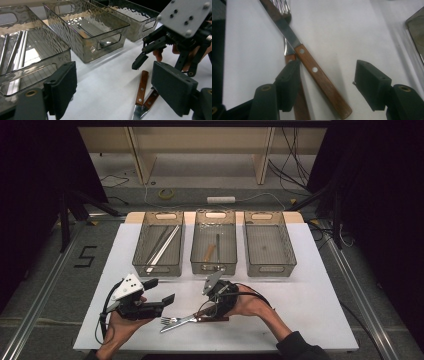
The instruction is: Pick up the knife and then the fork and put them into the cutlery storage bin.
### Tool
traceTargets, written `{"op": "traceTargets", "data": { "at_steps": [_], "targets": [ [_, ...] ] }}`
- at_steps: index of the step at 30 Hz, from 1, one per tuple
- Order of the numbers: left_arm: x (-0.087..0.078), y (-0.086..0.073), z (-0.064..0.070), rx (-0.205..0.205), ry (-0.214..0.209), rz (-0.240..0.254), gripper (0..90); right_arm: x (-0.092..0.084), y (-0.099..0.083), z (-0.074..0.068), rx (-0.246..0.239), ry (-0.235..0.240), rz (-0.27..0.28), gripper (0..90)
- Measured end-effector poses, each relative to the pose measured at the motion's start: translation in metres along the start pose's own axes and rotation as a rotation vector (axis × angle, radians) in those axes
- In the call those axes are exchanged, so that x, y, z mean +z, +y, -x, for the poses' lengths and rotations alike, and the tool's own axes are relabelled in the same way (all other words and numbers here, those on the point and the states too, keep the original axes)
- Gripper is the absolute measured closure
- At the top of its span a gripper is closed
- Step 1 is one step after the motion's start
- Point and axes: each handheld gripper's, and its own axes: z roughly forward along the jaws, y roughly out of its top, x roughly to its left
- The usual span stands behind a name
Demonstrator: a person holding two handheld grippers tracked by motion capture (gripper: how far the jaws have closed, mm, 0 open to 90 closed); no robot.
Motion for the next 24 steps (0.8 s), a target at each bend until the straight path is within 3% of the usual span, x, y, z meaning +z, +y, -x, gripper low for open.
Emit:
{"op": "traceTargets", "data": {
  "at_steps": [4, 10, 15, 24],
  "targets": [
    [0.0, 0.0, 0.0, 0.001, 0.0, 0.0, 20.1, 0.006, 0.004, 0.003, -0.037, 0.002, -0.037, 39.0],
    [0.0, 0.0, 0.0, -0.001, 0.001, 0.002, 20.0, 0.014, 0.005, 0.003, -0.042, 0.007, -0.094, 40.0],
    [0.0, 0.0, 0.0, 0.002, 0.0, -0.001, 19.9, 0.017, 0.005, 0.002, -0.034, 0.009, -0.11, 42.2],
    [0.0, 0.0, 0.0, 0.004, 0.0, -0.004, 19.9, 0.02, 0.012, 0.0, -0.099, 0.032, -0.159, 49.5]
  ]
}}
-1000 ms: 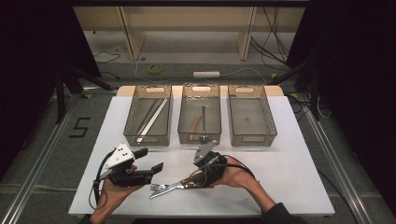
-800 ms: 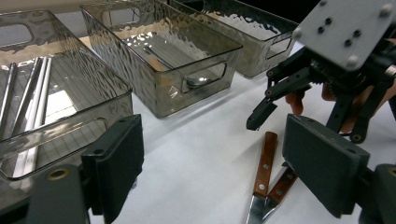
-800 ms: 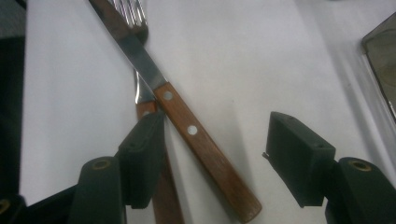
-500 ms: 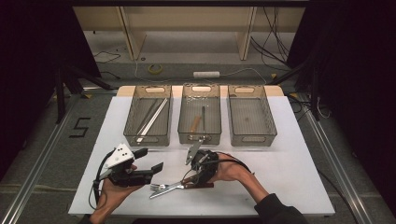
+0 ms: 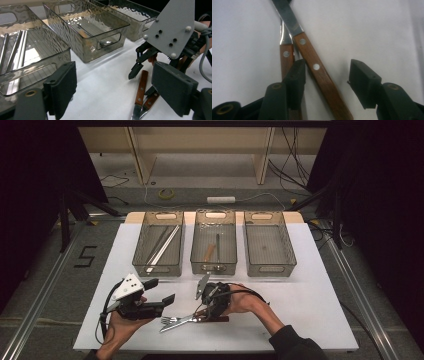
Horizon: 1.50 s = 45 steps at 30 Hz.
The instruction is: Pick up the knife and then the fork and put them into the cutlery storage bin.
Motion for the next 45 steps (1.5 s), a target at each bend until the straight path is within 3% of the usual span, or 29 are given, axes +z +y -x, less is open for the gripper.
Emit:
{"op": "traceTargets", "data": {
  "at_steps": [11, 45],
  "targets": [
    [0.0004, 0.0001, 0.001, 0.001, -0.002, -0.001, 19.9, 0.0021, 0.0023, -0.0032, -0.022, 0.029, -0.013, 62.2],
    [0.0009, 0.0, 0.0016, 0.005, 0.0, -0.006, 19.9, 0.0012, 0.0074, -0.0093, -0.139, 0.035, -0.048, 75.5]
  ]
}}
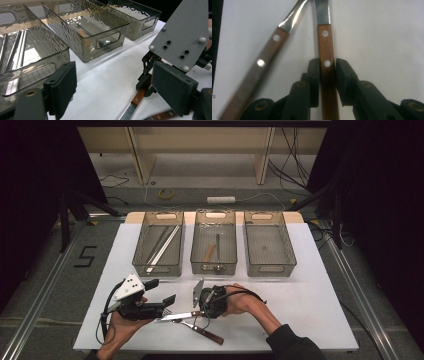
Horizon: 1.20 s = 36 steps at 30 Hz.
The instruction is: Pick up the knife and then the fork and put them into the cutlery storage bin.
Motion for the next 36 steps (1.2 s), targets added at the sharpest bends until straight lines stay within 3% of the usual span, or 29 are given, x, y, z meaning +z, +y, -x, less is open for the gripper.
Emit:
{"op": "traceTargets", "data": {
  "at_steps": [17, 24, 29, 36],
  "targets": [
    [-0.001, 0.0, -0.001, -0.009, 0.003, 0.008, 19.9, -0.003, -0.004, -0.002, -0.022, -0.018, 0.014, 76.9],
    [-0.001, 0.0, -0.001, -0.013, 0.006, 0.013, 19.9, -0.01, -0.012, -0.002, 0.023, -0.026, 0.053, 76.9],
    [-0.002, 0.0, -0.001, -0.019, 0.007, 0.019, 19.9, -0.018, -0.016, -0.001, 0.052, -0.044, 0.111, 76.9],
    [-0.002, 0.001, -0.002, -0.019, 0.013, 0.025, 19.8, -0.027, -0.027, 0.003, 0.14, -0.068, 0.17, 76.9]
  ]
}}
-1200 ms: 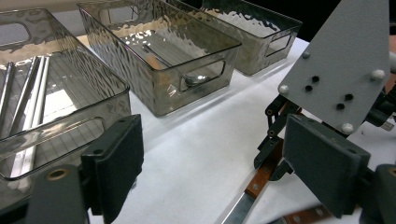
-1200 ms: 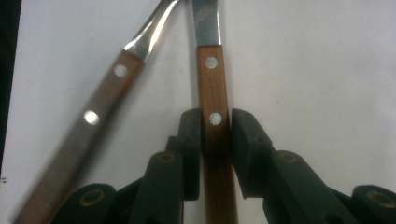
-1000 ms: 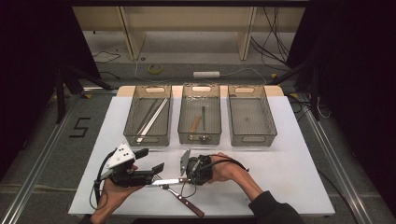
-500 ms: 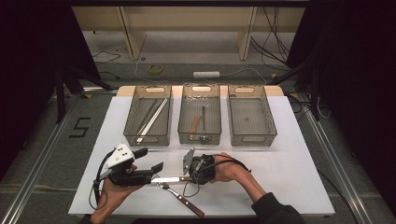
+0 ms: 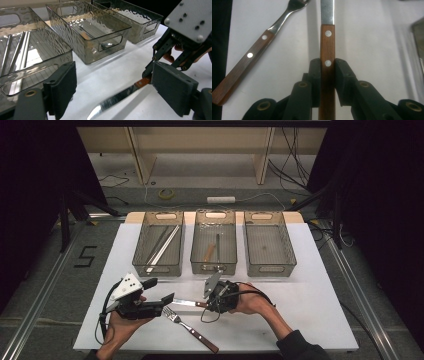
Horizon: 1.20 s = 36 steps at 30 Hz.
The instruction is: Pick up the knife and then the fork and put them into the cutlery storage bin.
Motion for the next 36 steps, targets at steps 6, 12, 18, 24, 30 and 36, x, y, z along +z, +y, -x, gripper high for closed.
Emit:
{"op": "traceTargets", "data": {
  "at_steps": [6, 12, 18, 24, 30, 36],
  "targets": [
    [0.0, 0.0, 0.0, -0.007, 0.002, 0.006, 19.7, -0.014, -0.011, 0.009, 0.093, -0.031, 0.045, 76.9],
    [-0.001, 0.0, -0.001, -0.007, 0.004, 0.009, 19.6, -0.03, -0.023, 0.017, 0.169, -0.068, 0.097, 76.9],
    [-0.002, 0.0, -0.001, -0.015, 0.004, 0.02, 19.5, -0.043, -0.035, 0.024, 0.221, -0.1, 0.138, 76.9],
    [-0.002, 0.0, -0.001, -0.016, 0.007, 0.024, 19.4, -0.058, -0.047, 0.03, 0.269, -0.138, 0.185, 76.9],
    [-0.002, 0.0, -0.001, -0.013, 0.008, 0.022, 19.4, -0.076, -0.056, 0.038, 0.323, -0.185, 0.229, 76.9],
    [-0.002, 0.0, -0.002, -0.017, 0.012, 0.026, 19.4, -0.099, -0.069, 0.051, 0.398, -0.243, 0.276, 76.9]
  ]
}}
